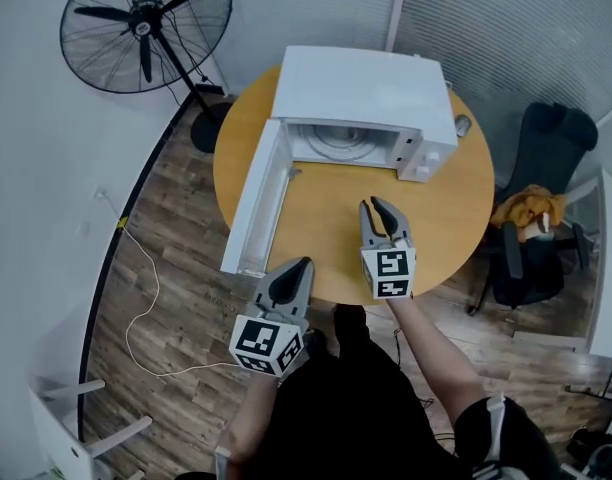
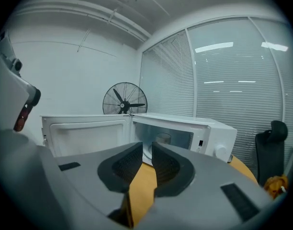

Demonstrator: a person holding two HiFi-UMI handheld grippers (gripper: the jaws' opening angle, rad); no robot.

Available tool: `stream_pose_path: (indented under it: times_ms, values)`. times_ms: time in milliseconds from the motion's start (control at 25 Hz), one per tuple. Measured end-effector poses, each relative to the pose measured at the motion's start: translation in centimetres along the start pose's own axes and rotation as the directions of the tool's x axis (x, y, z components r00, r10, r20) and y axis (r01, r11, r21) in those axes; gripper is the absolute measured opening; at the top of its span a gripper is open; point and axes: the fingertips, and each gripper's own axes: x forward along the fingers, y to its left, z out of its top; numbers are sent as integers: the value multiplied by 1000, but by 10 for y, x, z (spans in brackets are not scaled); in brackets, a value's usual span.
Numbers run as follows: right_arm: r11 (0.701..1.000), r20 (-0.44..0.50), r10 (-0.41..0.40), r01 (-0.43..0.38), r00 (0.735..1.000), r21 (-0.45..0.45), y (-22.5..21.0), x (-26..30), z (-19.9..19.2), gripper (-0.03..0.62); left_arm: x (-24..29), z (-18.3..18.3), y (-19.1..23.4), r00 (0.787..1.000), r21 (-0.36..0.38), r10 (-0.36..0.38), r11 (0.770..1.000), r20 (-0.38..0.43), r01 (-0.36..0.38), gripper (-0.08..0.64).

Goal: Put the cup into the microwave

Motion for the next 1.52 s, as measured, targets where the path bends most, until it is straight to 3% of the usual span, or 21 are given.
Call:
stream_pose_path:
  times_ms: [800,1160,1520]
  values:
    - [999,15,13,-14,1000,48,74,-163,25,12,-79,-23,-39,992,24,-130,991,3,129,-5]
    - [998,27,14,-15,1000,60,74,-204,37,9,-73,-25,-50,985,20,-172,985,1,172,-5]
    - [993,58,73,-78,996,87,71,-232,41,8,-61,-17,-57,987,35,-161,986,12,160,-5]
